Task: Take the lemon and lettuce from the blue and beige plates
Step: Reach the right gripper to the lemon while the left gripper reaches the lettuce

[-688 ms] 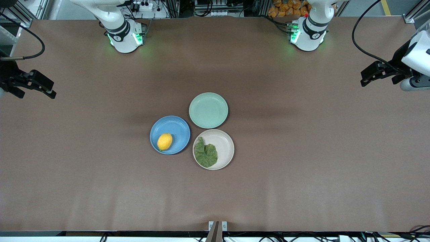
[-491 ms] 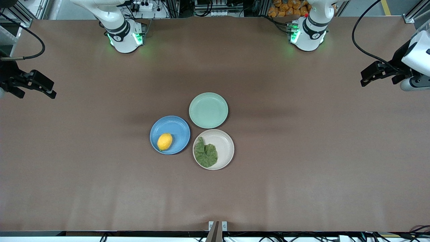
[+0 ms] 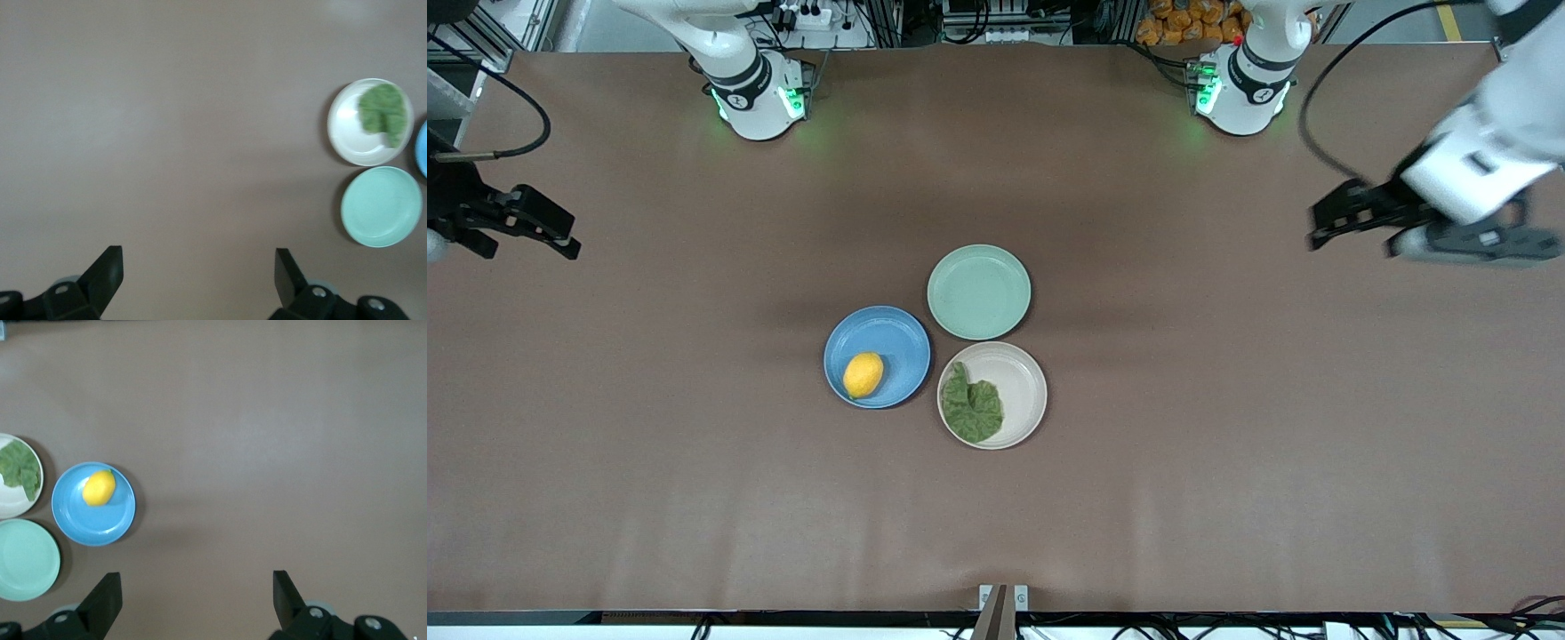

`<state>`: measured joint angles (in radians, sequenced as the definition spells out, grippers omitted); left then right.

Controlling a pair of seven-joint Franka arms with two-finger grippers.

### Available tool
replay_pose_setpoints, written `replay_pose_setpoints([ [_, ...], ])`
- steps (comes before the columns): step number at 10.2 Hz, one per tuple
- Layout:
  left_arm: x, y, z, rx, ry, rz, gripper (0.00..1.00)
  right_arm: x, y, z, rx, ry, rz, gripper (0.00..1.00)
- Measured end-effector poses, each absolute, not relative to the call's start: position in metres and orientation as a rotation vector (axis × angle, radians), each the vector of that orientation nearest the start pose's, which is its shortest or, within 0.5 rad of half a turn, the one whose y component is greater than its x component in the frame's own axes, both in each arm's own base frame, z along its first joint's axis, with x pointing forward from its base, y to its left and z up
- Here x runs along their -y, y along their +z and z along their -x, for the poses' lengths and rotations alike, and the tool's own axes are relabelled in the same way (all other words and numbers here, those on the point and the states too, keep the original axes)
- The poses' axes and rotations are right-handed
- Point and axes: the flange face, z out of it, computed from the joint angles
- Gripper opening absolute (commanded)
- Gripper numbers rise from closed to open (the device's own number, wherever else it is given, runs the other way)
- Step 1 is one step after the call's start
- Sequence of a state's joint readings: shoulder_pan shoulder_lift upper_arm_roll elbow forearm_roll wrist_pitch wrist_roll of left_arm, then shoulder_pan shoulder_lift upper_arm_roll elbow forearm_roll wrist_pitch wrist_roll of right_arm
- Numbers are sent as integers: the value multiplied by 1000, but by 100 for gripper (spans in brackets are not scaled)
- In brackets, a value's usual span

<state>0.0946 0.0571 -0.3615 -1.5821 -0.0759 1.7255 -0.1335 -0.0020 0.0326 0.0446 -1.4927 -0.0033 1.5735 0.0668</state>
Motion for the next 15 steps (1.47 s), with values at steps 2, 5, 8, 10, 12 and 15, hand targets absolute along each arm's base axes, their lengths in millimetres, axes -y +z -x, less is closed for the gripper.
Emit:
replay_pose_setpoints([
  [2, 217, 568, -583, -341, -213, 3284, 100, -41, 621, -572, 9, -4, 3140, 100],
  [5, 275, 506, -612, -399, -354, 3351, 100, -85, 554, -601, 73, 115, 3108, 100],
  [8, 351, 443, -610, -292, -418, 3395, 100, -179, 437, -631, -103, 214, 3073, 100],
  [10, 398, 414, -600, -248, -440, 3373, 100, -236, 372, -636, -235, 200, 3070, 100],
  [12, 438, 367, -592, -213, -492, 3346, 100, -274, 307, -635, -356, 213, 3067, 100],
  [15, 487, 303, -580, -169, -675, 3300, 97, -274, 244, -635, -437, 297, 3065, 100],
])
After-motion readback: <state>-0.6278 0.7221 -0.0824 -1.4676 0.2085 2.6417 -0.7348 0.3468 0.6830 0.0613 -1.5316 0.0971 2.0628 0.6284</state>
